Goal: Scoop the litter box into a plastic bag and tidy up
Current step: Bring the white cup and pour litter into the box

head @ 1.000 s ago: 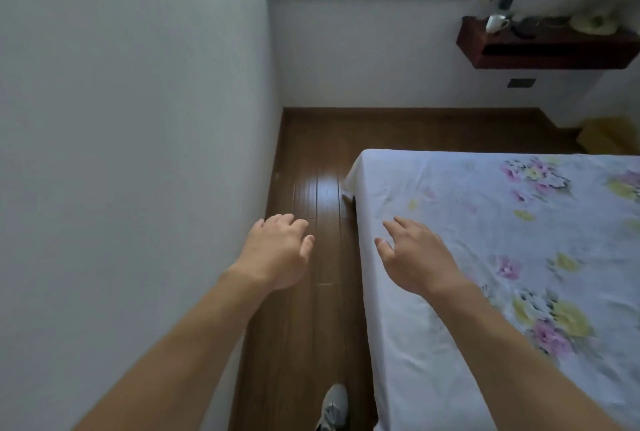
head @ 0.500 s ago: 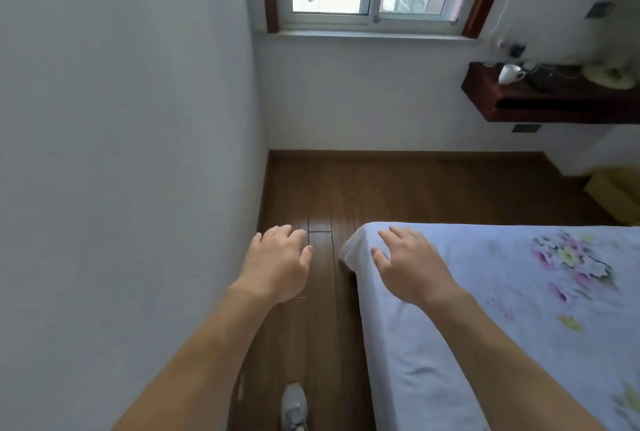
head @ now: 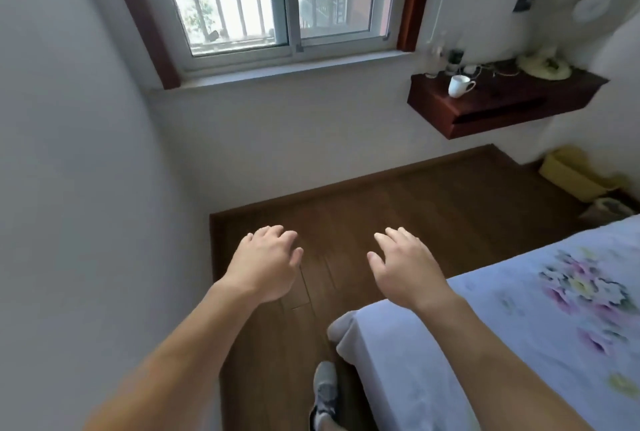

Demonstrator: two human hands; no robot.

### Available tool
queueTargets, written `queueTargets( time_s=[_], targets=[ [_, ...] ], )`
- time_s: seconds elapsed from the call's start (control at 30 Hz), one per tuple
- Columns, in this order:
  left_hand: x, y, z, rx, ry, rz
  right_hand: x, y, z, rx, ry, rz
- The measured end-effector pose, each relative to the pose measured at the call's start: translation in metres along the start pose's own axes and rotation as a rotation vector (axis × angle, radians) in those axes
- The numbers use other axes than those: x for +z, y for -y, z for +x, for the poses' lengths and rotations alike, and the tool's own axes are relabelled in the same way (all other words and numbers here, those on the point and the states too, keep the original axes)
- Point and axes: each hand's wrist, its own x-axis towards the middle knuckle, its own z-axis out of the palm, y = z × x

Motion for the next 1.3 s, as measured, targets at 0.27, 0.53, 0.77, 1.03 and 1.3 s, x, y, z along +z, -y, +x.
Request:
queueTargets(
  time_s=[0.27, 0.53, 0.77, 1.03, 1.3],
  targets=[
    [-0.039, 0.036, 0.207, 0.068, 0.049, -0.028, -0.023, 0.000, 0.197, 0.087, 0.039, 0.022],
    [-0.061, 0.049, 0.403, 0.215, 0.067, -0.033, -0.065, -0.020, 0.368, 0.226, -0.028, -0.009],
    [-0.082, 0.026, 0.577, 0.439, 0.088, 0.016, -0.097, -0.053, 0.470, 0.447, -0.084, -0.013],
    [-0.083, -0.063, 0.706, 0.664, 0.148, 0.105, -0.120, -0.133, 0.535, 0.630, -0.163, 0.055],
    [-0.054, -0.190, 0.833, 0.699, 0.206, 0.114, -0.141, -0.281, 0.627, 0.655, -0.167, 0.123]
  ],
)
